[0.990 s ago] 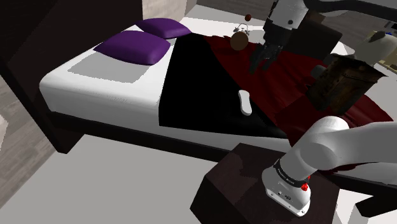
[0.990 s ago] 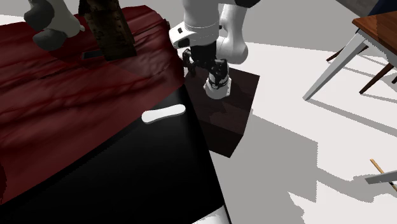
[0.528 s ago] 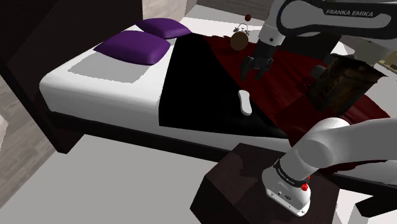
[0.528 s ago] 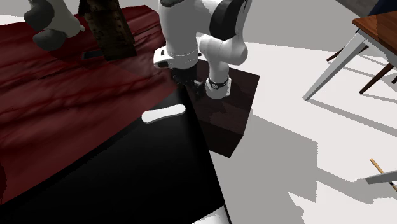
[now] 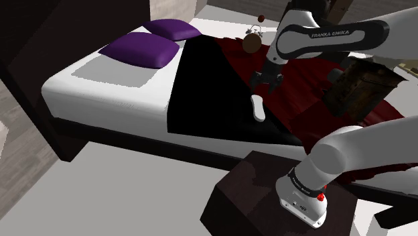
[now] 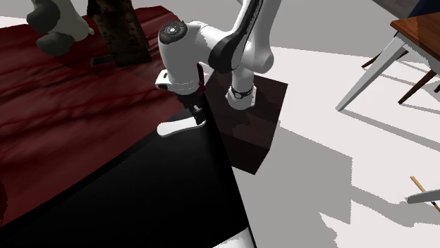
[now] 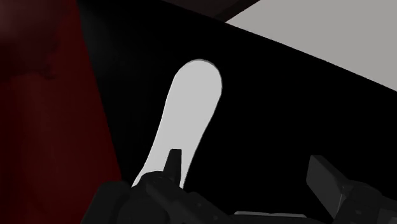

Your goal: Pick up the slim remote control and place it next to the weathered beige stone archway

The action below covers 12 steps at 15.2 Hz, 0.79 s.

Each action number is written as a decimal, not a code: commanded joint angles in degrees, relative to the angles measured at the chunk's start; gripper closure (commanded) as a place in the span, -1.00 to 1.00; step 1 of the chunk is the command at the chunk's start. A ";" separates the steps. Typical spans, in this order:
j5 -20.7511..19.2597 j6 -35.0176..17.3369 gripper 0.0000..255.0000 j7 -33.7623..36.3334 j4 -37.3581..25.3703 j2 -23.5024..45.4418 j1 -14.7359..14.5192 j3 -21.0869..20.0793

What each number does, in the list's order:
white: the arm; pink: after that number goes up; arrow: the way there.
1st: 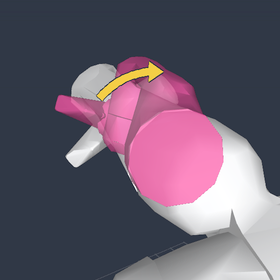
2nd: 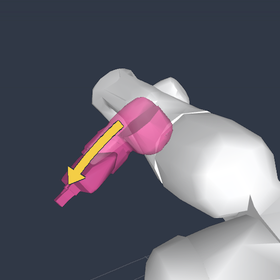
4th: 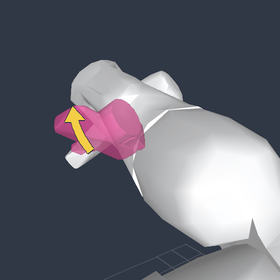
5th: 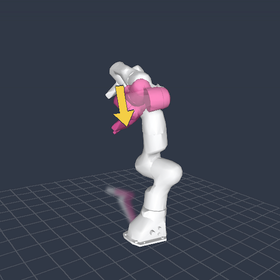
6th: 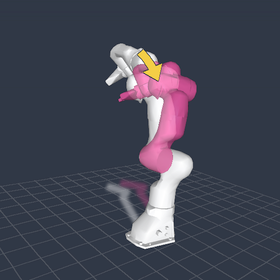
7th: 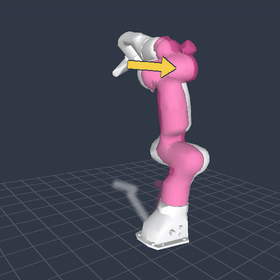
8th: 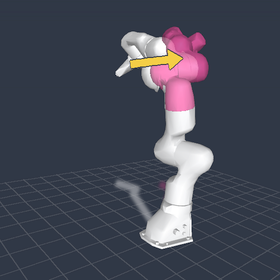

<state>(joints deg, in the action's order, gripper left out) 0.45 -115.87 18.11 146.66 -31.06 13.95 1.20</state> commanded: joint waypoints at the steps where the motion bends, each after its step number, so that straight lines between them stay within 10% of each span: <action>1: -0.85 -3.65 -1.00 1.87 1.03 2.61 1.72 0.50; 12: -3.45 -17.69 -1.00 7.32 4.90 13.03 6.55 2.28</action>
<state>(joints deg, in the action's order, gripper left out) -3.00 -132.47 25.38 151.23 -18.74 20.50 3.46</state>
